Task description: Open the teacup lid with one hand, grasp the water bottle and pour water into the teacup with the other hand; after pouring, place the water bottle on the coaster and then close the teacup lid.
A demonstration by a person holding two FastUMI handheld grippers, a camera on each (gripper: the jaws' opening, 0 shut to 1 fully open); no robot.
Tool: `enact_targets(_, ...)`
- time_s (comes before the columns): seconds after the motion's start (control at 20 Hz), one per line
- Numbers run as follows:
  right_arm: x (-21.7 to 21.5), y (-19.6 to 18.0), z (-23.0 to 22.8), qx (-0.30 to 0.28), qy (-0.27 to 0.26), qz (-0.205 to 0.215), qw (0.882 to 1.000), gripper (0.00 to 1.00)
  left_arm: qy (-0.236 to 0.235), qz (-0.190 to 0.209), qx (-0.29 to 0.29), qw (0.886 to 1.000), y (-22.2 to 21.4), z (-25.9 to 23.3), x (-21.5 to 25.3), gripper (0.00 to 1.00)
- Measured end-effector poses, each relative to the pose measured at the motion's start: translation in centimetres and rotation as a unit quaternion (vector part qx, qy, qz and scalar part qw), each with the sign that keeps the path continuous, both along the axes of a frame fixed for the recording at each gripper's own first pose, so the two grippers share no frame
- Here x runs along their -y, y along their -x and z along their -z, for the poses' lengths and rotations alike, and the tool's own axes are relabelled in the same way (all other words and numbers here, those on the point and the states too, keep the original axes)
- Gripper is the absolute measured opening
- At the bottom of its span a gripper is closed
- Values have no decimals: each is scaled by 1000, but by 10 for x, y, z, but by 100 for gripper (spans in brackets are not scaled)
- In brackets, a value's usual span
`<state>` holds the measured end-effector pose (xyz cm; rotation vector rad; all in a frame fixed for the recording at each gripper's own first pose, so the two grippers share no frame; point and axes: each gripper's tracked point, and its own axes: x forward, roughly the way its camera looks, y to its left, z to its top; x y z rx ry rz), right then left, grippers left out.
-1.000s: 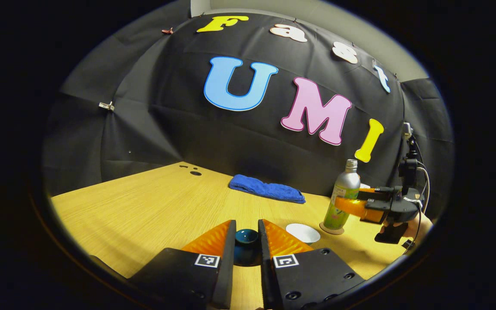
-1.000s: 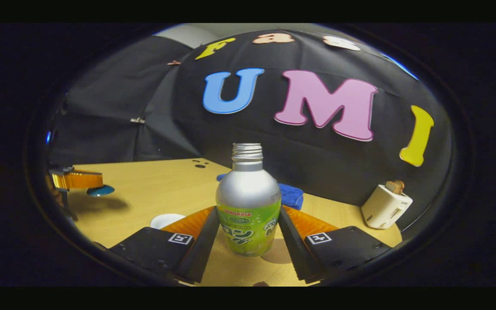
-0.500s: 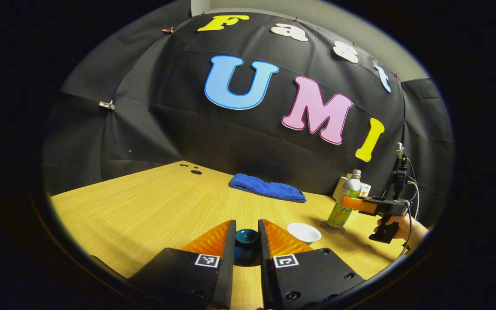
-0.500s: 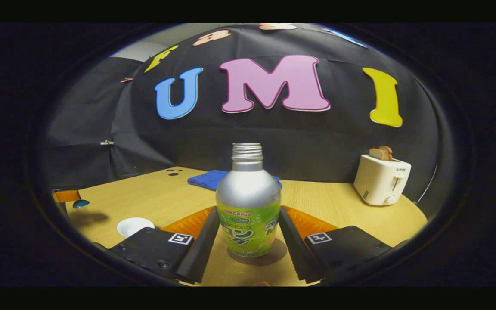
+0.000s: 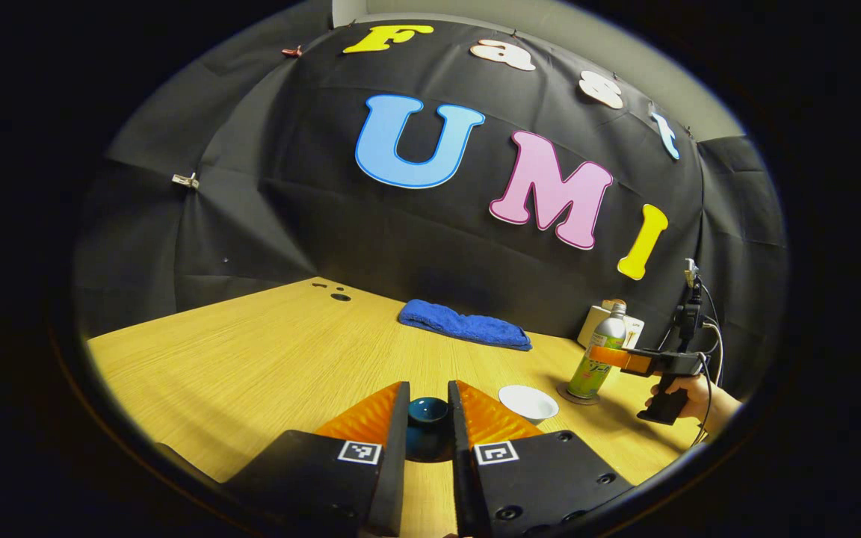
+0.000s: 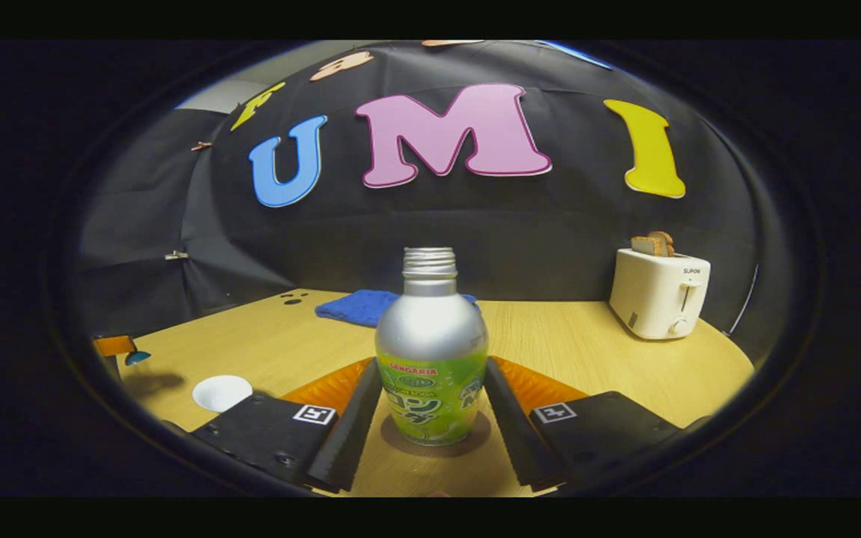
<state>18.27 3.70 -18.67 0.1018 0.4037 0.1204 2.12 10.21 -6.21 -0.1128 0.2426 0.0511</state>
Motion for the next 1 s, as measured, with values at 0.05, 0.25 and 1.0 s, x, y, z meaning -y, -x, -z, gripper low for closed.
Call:
enact_targets(0.05,1,0,2,-1,3,1,1000,81,0,0,0,1000,0,-1,0,31)
enact_targets(0.25,1,2,7,0,20,-2,1000,82,-1,-1,1,1000,0,0,-1,31)
enact_targets(1.0,14,69,7,-12,-12,-8,1000,89,-3,4,-4,1000,1,4,8,31)
